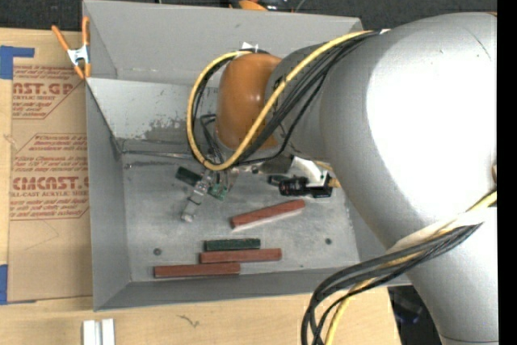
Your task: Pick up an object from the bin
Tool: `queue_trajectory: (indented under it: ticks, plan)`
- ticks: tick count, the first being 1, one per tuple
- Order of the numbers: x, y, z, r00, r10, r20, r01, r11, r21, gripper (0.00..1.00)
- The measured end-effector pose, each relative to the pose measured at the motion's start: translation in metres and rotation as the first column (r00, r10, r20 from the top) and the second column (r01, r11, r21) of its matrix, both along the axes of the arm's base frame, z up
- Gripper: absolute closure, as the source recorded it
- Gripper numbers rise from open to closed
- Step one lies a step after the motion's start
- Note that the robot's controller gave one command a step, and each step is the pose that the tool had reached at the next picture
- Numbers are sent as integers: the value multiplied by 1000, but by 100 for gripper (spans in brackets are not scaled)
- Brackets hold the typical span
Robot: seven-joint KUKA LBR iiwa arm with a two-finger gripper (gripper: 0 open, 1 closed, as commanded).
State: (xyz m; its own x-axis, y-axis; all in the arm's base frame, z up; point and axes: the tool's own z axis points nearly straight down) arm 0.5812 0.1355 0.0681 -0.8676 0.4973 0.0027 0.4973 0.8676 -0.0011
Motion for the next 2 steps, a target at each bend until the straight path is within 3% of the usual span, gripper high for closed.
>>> queue_trajectory:
  ticks: [1, 2]
  plan:
    - [0, 0, 0, 1000, 0, 3, 0, 1000, 0, 0]
    - [1, 0, 1, 1000, 1, 4, -1, 1000, 1, 100]
